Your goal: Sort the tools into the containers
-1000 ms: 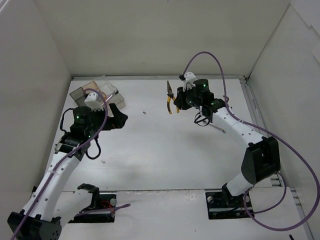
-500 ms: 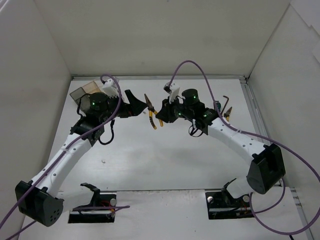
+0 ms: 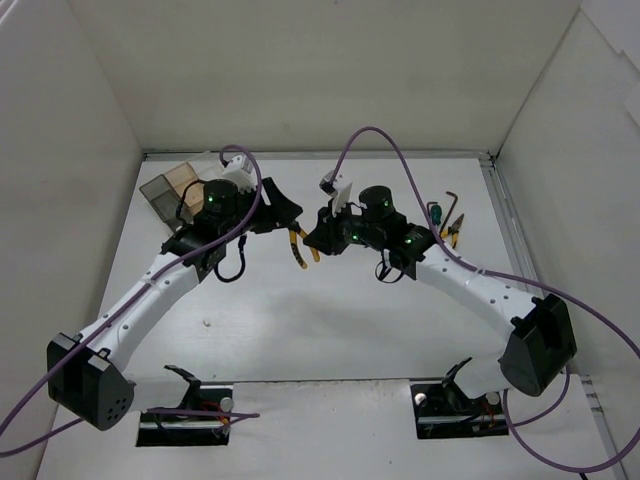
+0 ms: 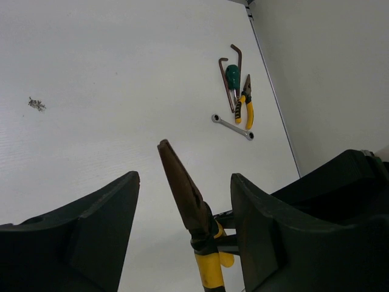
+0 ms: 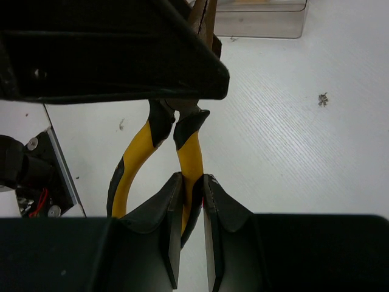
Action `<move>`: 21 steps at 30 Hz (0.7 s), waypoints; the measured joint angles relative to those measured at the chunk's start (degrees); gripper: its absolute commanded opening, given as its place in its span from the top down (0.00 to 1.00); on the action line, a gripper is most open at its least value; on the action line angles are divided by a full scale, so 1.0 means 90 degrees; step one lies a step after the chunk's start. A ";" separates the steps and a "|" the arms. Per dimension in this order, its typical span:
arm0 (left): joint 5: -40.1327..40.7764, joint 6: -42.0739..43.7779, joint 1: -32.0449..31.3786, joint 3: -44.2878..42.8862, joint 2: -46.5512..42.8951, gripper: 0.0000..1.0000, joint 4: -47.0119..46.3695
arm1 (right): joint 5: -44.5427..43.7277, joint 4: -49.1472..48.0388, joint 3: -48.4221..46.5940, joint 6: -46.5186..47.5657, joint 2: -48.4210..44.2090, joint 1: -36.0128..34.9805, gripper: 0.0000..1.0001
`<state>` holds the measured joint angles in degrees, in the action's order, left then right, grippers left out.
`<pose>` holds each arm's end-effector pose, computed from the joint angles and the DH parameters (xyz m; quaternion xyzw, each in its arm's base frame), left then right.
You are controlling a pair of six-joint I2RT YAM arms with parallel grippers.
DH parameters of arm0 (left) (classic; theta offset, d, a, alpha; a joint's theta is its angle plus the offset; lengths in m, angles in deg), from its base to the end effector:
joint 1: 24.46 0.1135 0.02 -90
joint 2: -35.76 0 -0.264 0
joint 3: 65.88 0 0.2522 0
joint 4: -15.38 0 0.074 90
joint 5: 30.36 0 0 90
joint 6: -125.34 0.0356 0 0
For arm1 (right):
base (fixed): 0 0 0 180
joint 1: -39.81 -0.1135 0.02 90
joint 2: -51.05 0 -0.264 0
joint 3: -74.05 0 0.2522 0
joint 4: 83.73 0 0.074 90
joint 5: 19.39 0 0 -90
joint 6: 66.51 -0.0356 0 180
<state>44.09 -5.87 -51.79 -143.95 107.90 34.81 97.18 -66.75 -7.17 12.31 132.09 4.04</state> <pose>0.2579 -0.1440 0.3656 -0.0109 0.7825 -0.4332 0.4471 0.2604 0.2072 0.3445 -0.3002 0.7342 0.4004 0.4588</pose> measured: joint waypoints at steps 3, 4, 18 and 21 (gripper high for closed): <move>0.0046 -0.0007 -0.0044 -0.0010 0.0000 0.51 -0.0007 | -0.0029 0.0007 0.0085 0.0000 -0.0036 -0.0066 1.00; 0.0053 -0.0007 -0.0049 -0.0010 0.0000 0.54 -0.0005 | -0.0049 0.0005 0.0107 0.0000 -0.0049 -0.0073 1.00; 0.0041 -0.0131 -0.0053 -0.0010 -0.0002 0.67 0.0000 | -0.0204 0.0005 0.0155 0.0005 -0.0092 -0.0148 1.00; 0.0034 -0.0155 -0.0053 -0.0010 -0.0002 0.78 0.0000 | -0.0221 0.0005 0.0155 0.0022 -0.0092 -0.0155 1.00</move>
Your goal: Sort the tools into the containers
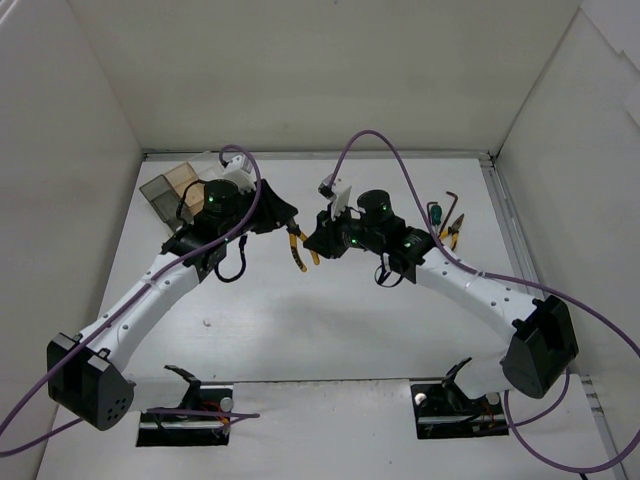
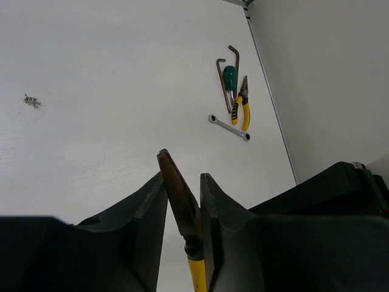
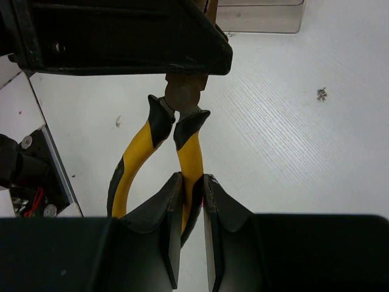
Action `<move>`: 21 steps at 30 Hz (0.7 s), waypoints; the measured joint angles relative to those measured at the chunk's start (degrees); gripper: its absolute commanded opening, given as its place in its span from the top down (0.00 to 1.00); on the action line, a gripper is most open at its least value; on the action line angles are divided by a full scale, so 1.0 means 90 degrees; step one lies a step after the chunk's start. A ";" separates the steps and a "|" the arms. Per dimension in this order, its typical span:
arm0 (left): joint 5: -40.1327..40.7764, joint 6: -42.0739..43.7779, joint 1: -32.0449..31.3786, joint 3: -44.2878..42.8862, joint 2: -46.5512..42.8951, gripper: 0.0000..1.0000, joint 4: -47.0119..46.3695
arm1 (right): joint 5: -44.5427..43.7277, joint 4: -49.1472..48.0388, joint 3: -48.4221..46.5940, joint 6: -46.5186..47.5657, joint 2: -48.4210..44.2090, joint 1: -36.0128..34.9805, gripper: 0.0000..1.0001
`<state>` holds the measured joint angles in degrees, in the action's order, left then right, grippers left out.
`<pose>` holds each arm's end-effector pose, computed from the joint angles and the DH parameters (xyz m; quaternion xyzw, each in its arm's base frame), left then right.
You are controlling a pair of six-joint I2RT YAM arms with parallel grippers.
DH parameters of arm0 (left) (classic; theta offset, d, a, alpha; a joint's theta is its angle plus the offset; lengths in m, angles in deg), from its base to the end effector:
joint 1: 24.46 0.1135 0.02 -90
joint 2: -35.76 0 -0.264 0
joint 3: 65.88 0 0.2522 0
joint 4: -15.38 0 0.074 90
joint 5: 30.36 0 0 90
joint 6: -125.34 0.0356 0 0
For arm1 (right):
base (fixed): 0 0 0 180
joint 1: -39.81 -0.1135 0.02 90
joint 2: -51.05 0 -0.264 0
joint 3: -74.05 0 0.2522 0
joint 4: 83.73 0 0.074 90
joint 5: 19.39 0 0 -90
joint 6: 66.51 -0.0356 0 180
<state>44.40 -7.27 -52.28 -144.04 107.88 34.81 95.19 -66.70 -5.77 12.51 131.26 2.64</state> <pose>0.2567 -0.1460 0.3662 -0.0186 0.7819 -0.4393 0.4419 0.2531 0.2105 0.3401 -0.3011 0.7385 0.3926 0.4580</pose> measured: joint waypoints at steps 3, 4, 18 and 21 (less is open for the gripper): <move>0.0005 -0.0007 0.0000 0.0000 0.0002 0.83 0.0005 | -0.0027 0.0000 0.0000 0.0002 0.0000 -0.0019 1.00; 0.0005 -0.0010 0.0000 0.0000 0.0005 0.84 0.0005 | -0.0046 0.0000 0.0000 0.0002 0.0000 -0.0034 1.00; -0.0034 0.0131 0.0148 0.0000 0.0002 1.00 0.0160 | -0.0287 -0.0087 -0.0002 -0.0010 -0.0039 -0.0134 0.34; 0.0010 0.0335 0.0520 0.0000 -0.0068 1.00 0.0236 | -0.0391 -0.0080 0.0005 0.0024 -0.0126 -0.0107 0.30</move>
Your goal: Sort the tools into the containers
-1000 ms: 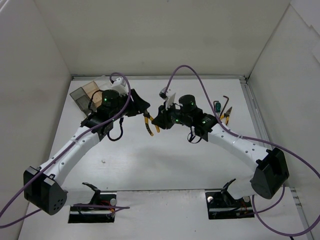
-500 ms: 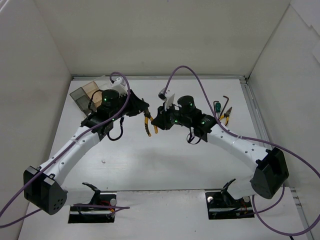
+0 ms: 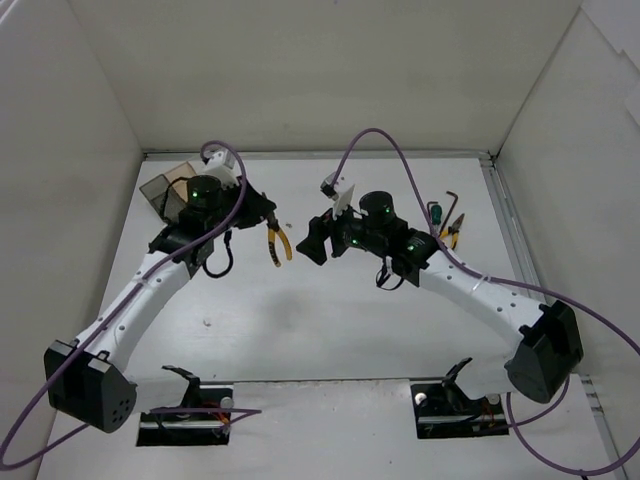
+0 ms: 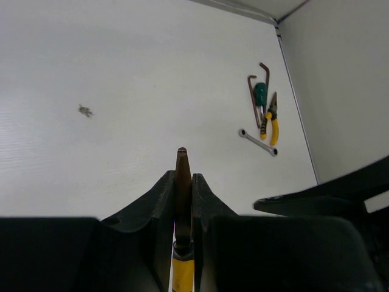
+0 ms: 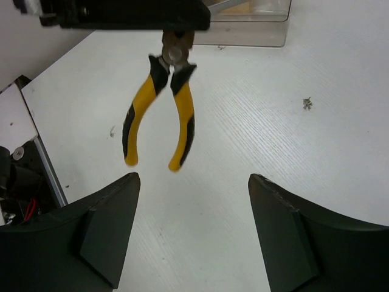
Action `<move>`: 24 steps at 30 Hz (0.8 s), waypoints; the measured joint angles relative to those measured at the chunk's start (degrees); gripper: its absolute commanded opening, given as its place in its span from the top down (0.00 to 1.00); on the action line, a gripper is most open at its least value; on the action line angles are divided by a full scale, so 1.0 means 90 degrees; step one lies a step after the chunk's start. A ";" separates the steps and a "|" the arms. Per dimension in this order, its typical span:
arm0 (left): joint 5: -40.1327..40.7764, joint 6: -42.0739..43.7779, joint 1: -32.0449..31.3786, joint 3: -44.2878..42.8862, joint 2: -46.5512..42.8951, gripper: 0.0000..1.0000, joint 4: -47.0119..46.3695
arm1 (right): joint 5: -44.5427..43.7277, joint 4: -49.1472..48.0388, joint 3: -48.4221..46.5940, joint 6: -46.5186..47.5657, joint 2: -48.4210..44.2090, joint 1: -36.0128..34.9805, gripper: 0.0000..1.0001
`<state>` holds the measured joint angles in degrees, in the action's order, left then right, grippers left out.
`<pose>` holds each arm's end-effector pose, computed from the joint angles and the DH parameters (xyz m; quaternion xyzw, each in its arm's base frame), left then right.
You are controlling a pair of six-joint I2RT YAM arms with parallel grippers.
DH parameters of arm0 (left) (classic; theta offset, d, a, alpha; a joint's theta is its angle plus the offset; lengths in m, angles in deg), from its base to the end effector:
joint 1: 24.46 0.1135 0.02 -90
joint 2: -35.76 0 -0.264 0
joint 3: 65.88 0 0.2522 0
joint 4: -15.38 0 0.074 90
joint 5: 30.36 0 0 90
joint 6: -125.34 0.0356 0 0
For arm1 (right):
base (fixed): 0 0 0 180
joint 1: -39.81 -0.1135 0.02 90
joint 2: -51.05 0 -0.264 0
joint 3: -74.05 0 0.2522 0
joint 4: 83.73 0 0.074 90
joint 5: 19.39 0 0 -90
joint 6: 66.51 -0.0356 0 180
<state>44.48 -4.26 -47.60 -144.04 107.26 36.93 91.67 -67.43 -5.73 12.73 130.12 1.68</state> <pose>0.2643 -0.1231 0.3653 -0.0329 0.7893 -0.4038 0.4614 0.2481 0.2110 0.3470 -0.2926 0.7347 0.3785 0.4810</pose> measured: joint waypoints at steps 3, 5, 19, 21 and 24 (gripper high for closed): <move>0.0053 0.0221 0.0576 0.0000 -0.0112 1.00 0.0027 | -0.0083 0.0015 0.0112 0.0002 -0.0255 0.0073 0.29; 0.0158 0.0444 0.1003 -0.0010 -0.0180 1.00 0.0070 | -0.0158 0.0083 0.0236 -0.0002 -0.0481 0.0163 0.28; 0.1409 0.1778 0.3230 -0.2212 0.1576 1.00 0.0486 | -0.1307 0.1056 0.1450 -0.0046 -0.1940 0.0546 0.24; 0.1498 0.1853 0.3436 -0.2579 0.2096 1.00 0.0539 | -0.1377 0.1144 0.1566 -0.0075 -0.2086 0.0673 0.24; 0.1549 0.1899 0.3670 -0.3111 0.2863 1.00 0.0631 | -0.1462 0.1282 0.1632 -0.0126 -0.2154 0.0801 0.23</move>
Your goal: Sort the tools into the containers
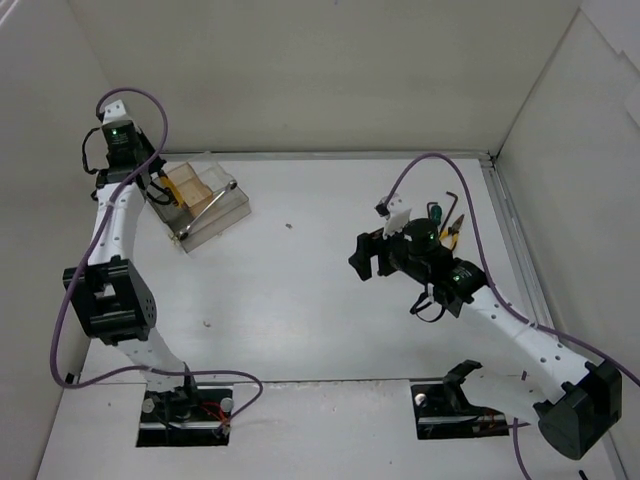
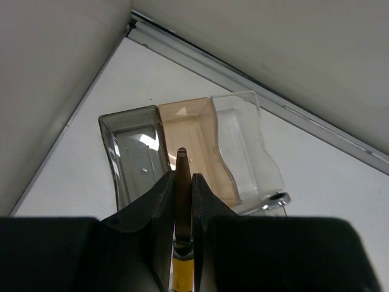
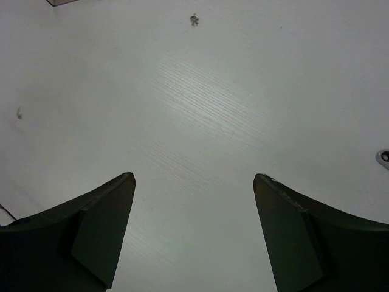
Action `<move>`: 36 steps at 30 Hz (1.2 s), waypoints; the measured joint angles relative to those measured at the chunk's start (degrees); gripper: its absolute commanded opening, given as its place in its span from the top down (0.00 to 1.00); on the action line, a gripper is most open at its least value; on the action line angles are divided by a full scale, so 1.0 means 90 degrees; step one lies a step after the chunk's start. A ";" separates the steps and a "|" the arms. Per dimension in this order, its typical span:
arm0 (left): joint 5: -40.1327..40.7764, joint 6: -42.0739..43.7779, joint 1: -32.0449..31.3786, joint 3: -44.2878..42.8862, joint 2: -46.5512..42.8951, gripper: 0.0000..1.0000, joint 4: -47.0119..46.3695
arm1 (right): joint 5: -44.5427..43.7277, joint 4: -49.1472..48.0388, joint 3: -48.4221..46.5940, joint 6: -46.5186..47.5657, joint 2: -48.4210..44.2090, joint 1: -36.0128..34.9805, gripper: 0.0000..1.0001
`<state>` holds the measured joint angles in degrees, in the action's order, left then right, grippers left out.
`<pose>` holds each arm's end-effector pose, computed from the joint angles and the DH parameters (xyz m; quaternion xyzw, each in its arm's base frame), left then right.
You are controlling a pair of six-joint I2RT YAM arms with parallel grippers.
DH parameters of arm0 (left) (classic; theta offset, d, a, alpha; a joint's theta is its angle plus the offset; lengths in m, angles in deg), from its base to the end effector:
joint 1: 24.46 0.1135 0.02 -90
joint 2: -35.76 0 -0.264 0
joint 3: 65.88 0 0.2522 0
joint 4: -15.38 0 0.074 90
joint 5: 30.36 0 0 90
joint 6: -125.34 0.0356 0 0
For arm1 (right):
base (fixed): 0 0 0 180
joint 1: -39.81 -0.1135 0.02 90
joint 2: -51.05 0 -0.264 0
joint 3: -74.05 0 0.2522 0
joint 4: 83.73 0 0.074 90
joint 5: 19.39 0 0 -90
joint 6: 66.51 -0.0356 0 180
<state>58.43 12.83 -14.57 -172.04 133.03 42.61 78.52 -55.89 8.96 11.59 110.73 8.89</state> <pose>0.4007 0.0691 0.3799 -0.2202 0.7802 -0.0728 0.5809 0.2023 0.1269 0.3235 -0.1748 0.8114 0.2559 0.4955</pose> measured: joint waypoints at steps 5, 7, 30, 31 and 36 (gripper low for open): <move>0.0019 0.0022 0.0325 -0.0738 0.1183 1.00 0.0092 | -0.0044 0.0163 0.0036 -0.0029 0.0000 0.0180 0.23; -0.0002 0.0058 0.0440 -0.1003 0.1586 1.00 0.0126 | -0.0041 0.0206 0.0036 -0.0044 0.0002 0.0245 0.23; -0.1100 -0.0245 0.0950 -0.1620 0.3266 1.00 -0.0903 | 0.0185 0.0376 0.0032 -0.0187 0.0665 0.0840 0.23; -0.1141 -0.0272 0.0947 -0.1605 0.3279 1.00 -0.0933 | 0.0199 0.0389 0.0027 -0.0185 0.0687 0.0855 0.23; -0.1224 -0.0389 0.0950 -0.1530 0.3300 1.00 -0.1183 | 0.0202 0.0398 -0.0061 -0.0175 0.0770 0.0930 0.23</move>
<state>47.41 9.34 -6.03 -185.81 162.74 31.97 80.33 -52.30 8.42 10.02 117.66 17.26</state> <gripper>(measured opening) 0.094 0.774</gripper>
